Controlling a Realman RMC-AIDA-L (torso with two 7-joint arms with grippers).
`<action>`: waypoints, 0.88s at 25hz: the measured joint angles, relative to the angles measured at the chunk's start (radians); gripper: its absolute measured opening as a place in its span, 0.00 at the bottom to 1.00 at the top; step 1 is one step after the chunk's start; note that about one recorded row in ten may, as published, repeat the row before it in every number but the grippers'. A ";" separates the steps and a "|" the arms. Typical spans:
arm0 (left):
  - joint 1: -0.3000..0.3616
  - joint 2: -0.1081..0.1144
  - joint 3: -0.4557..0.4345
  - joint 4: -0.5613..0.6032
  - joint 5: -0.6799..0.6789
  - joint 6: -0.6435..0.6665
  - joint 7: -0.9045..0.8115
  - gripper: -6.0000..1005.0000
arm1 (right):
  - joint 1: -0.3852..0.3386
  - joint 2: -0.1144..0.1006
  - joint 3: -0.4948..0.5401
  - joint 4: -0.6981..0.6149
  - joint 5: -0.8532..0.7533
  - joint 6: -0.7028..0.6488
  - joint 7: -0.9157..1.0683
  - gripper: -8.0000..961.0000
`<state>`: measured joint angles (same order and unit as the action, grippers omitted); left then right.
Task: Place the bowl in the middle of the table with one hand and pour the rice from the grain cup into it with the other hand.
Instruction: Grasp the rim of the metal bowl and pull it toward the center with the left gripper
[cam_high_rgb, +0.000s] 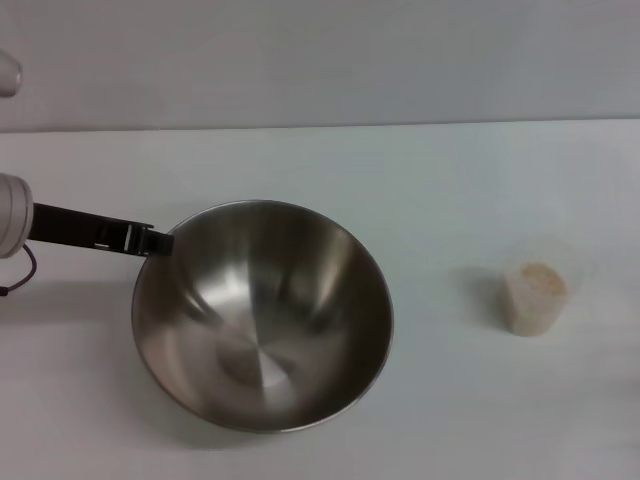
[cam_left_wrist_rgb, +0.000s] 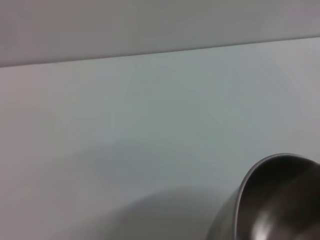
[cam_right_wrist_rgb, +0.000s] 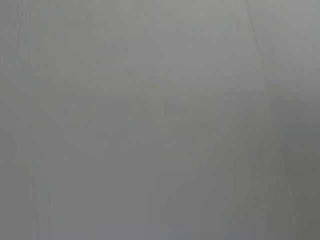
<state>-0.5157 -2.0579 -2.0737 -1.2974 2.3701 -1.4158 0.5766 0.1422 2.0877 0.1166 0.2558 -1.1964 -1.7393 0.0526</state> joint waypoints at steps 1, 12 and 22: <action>-0.010 0.000 -0.018 0.013 -0.001 -0.012 0.009 0.04 | 0.001 0.000 0.000 0.000 0.000 0.000 0.000 0.86; -0.061 0.013 -0.112 0.109 -0.067 -0.051 0.072 0.04 | 0.003 -0.002 -0.009 -0.001 -0.001 0.002 0.000 0.86; -0.095 0.051 -0.163 0.239 -0.165 -0.070 0.143 0.05 | 0.004 -0.001 -0.011 -0.001 -0.002 0.012 -0.002 0.86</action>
<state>-0.6103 -2.0067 -2.2368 -1.0588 2.2047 -1.4858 0.7194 0.1458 2.0863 0.1058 0.2546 -1.1981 -1.7272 0.0503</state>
